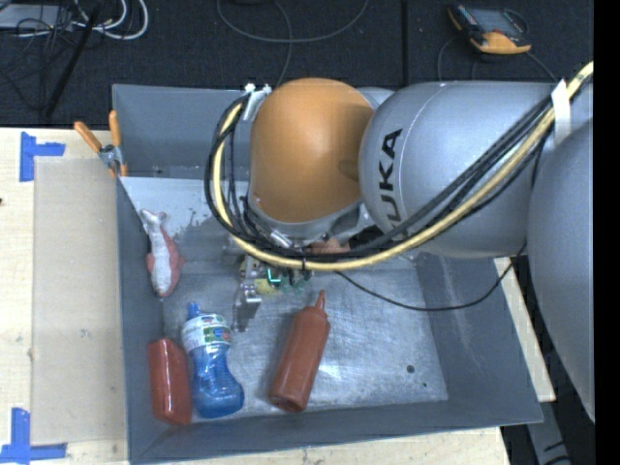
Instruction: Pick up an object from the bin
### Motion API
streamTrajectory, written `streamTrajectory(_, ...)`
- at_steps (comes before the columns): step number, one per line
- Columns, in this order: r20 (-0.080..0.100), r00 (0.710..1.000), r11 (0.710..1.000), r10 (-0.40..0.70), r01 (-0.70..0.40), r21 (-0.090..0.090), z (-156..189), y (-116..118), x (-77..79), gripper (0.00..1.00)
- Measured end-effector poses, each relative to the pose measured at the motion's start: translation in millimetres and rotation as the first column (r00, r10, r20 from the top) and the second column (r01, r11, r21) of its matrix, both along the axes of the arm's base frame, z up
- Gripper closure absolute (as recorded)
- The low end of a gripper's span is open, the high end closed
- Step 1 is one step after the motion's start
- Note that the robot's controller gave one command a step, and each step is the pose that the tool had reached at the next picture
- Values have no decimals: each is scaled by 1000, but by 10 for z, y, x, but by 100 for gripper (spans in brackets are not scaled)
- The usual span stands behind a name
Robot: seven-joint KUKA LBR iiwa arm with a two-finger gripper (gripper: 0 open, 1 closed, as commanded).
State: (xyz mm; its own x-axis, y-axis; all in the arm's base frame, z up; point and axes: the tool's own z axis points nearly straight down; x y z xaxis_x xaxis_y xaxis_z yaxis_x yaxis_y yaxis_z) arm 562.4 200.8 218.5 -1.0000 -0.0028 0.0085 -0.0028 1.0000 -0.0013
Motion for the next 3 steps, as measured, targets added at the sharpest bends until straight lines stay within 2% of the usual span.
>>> streamTrajectory(1, 7, 1000, 1000, -4, 4, 1, 42, -12, 20, 0)
streamTrajectory(2, 9, 991, 991, 137, -137, 1, -503, 112, -81, 0)
streamTrajectory(3, 6, 862, 862, 507, -507, 2, -621, 254, -360, 0)
